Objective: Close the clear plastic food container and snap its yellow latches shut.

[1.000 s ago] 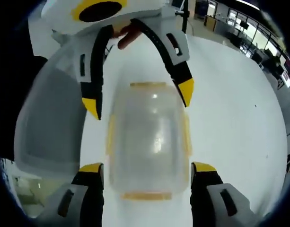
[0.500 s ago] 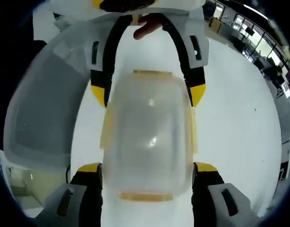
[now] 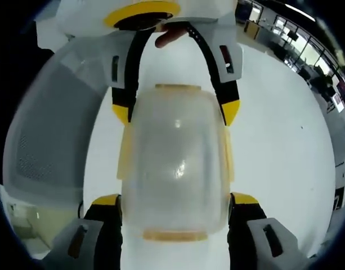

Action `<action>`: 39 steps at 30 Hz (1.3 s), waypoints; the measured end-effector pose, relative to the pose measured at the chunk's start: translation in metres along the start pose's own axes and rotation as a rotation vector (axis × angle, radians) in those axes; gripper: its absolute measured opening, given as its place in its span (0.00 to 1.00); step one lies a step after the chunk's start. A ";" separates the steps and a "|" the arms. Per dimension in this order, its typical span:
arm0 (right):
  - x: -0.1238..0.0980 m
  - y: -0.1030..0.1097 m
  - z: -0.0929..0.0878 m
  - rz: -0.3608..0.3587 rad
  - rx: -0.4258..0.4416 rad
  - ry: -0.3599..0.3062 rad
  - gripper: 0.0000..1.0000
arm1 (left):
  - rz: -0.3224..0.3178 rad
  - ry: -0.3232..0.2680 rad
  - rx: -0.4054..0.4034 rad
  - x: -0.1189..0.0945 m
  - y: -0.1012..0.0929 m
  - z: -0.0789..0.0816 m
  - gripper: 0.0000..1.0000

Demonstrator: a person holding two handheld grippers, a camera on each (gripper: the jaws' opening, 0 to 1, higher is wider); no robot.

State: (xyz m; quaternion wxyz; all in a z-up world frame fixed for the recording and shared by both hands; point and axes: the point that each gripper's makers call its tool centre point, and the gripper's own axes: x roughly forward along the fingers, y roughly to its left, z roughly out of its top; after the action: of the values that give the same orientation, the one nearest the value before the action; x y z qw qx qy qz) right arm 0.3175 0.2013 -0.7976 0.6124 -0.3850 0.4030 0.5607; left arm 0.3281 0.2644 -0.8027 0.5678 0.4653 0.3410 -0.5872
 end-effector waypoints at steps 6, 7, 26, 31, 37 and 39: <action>0.001 -0.002 -0.001 -0.004 0.002 0.005 0.77 | 0.005 0.015 0.000 0.001 0.001 0.000 0.80; 0.001 -0.002 0.000 -0.004 0.002 0.007 0.77 | 0.005 0.015 -0.001 0.001 0.001 0.000 0.80; 0.002 -0.002 -0.001 -0.016 0.006 0.043 0.77 | 0.021 -0.011 -0.013 0.000 0.001 0.001 0.81; 0.004 -0.002 0.005 -0.019 0.008 0.009 0.77 | 0.026 0.004 -0.013 -0.002 0.000 -0.006 0.81; 0.008 -0.002 0.017 -0.023 0.007 0.016 0.77 | 0.027 0.015 -0.012 -0.005 0.001 -0.015 0.81; 0.009 -0.003 0.019 -0.022 0.005 0.013 0.77 | 0.031 0.011 -0.018 -0.007 0.001 -0.018 0.81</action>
State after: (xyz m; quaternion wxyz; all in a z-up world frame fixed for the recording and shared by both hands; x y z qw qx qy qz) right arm 0.3221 0.2223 -0.7989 0.6170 -0.3915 0.4041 0.5502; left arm 0.3312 0.2835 -0.8025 0.5790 0.4688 0.3420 -0.5726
